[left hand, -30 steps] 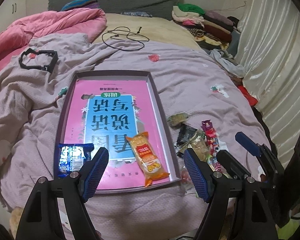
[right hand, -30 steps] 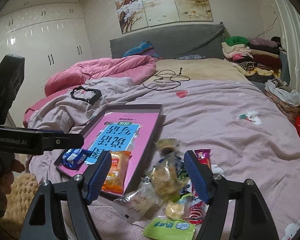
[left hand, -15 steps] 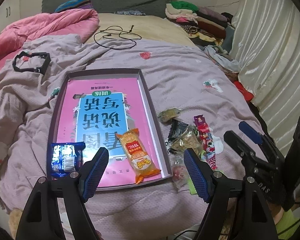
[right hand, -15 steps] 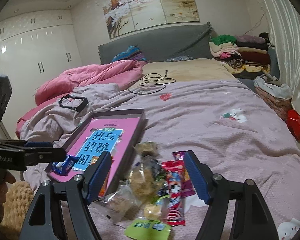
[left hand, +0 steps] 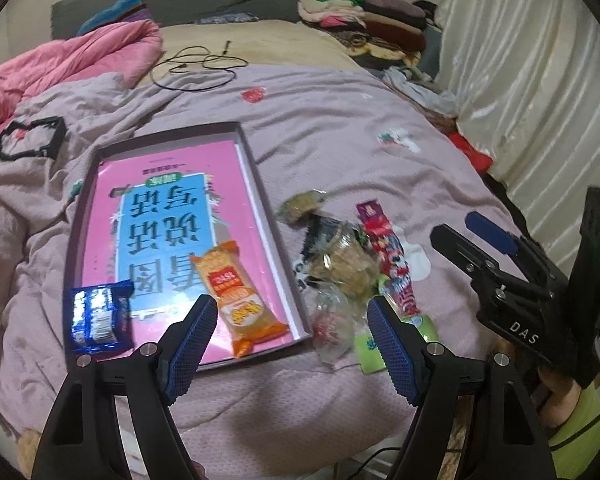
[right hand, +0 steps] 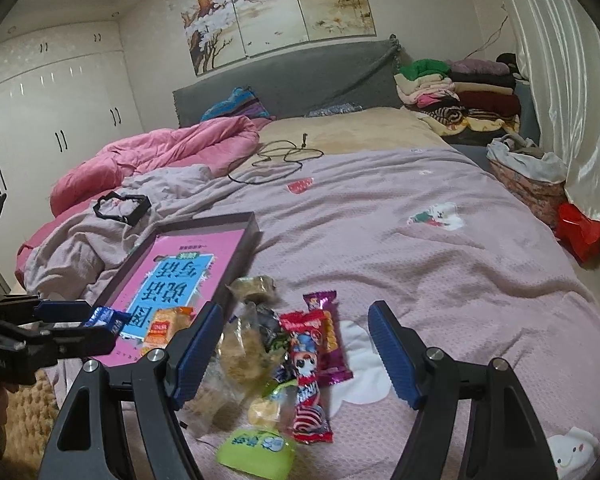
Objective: Organize snacks
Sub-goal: 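Withdraw both open tools from the tray back toward the snack pile, then grasp green packet with right tool while left reaches clear plastic bag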
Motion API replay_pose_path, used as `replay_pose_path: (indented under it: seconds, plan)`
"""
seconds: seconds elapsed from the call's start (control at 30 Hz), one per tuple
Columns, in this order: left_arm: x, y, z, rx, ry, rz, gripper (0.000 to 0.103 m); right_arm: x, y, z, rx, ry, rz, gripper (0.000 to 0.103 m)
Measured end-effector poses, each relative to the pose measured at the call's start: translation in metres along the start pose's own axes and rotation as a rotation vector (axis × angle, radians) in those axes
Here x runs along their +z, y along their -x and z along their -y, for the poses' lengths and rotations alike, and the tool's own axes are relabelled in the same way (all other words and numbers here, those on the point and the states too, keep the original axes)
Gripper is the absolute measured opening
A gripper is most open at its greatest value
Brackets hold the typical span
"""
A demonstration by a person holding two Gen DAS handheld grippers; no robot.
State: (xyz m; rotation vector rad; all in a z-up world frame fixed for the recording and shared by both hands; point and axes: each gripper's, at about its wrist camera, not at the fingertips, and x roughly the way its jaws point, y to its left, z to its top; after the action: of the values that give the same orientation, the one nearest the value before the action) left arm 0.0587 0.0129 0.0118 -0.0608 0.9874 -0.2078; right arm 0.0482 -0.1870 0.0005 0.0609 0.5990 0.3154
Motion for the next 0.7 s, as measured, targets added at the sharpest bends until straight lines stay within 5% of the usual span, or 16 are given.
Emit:
replay_pose_path:
  seconds: [0.7]
  plan:
    - [-0.011, -0.020, 0.026, -0.052, -0.099, -0.054, 0.079, -0.044, -0.022, 0.007, 0.020, -0.040, -0.234, 0.074]
